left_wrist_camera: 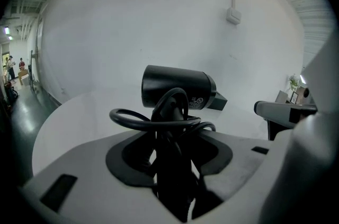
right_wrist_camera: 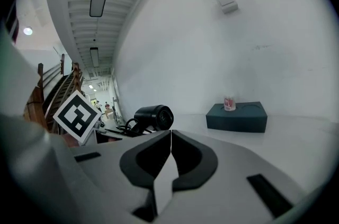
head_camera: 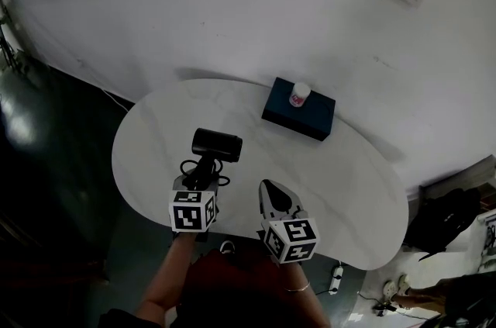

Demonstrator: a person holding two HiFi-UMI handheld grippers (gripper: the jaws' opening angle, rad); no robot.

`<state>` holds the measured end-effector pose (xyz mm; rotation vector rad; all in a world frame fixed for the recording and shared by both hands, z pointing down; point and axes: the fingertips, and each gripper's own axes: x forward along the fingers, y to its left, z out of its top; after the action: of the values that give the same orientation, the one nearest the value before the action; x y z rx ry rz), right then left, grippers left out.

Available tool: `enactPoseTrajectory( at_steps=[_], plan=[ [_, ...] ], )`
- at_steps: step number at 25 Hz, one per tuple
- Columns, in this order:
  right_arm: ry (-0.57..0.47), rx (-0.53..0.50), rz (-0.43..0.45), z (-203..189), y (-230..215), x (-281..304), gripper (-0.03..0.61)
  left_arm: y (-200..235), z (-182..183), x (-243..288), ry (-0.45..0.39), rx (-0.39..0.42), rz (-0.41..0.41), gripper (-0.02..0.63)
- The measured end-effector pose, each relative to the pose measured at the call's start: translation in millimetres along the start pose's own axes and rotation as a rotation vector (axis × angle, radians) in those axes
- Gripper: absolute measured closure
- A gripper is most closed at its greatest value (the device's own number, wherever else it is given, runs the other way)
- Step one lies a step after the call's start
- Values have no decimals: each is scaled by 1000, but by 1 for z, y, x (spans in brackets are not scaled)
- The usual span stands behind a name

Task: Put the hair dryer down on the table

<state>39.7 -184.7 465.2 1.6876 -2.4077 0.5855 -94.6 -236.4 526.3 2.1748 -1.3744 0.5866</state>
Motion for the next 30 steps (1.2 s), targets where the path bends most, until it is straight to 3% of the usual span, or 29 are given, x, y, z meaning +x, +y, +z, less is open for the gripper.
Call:
enactPoseTrajectory(
  at_steps=[17, 30],
  plan=[
    [82, 3, 65, 6, -54, 62, 563, 15, 2, 99, 143, 10, 68, 411],
    [127, 41, 72, -3, -77, 85, 563, 22, -6, 128, 219, 6, 86, 411]
  ],
)
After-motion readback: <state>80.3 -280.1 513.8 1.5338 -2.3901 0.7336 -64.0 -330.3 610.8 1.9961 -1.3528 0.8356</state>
